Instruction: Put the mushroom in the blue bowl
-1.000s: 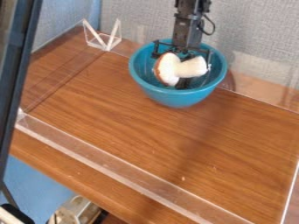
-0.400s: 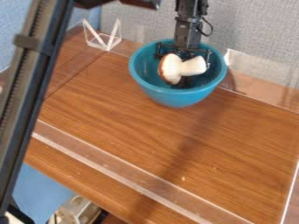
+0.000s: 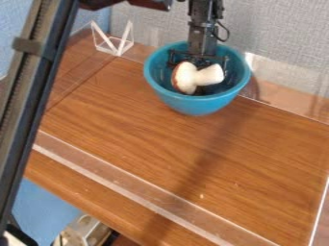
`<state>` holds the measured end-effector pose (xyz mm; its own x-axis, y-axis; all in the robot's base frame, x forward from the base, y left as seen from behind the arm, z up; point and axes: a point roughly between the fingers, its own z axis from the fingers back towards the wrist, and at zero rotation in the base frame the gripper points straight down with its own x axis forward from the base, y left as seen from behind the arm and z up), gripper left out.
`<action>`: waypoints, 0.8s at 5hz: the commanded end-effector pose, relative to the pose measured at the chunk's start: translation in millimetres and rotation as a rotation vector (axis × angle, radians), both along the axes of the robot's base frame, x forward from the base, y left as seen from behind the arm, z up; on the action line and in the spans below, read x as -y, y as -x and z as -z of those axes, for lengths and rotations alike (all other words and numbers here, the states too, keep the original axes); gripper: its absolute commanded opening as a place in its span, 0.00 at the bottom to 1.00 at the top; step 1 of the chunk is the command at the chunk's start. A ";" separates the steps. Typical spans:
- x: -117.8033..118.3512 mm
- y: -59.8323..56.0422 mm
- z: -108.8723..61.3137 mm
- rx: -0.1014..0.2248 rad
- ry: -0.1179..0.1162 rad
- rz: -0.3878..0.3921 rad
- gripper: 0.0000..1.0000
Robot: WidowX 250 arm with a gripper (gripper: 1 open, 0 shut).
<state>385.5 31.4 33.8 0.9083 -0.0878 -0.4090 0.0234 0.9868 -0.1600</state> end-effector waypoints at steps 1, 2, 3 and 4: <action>-7.6 1.2 -30.8 0.081 -0.006 -0.029 0.00; -5.3 0.5 -30.8 0.085 0.006 -0.003 0.00; -2.1 0.0 -30.8 0.089 0.019 0.026 0.00; 2.7 -1.9 -32.9 0.093 0.025 -0.045 0.00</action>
<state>379.2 27.4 34.6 0.9109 -0.0621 -0.4080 -0.0188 0.9813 -0.1914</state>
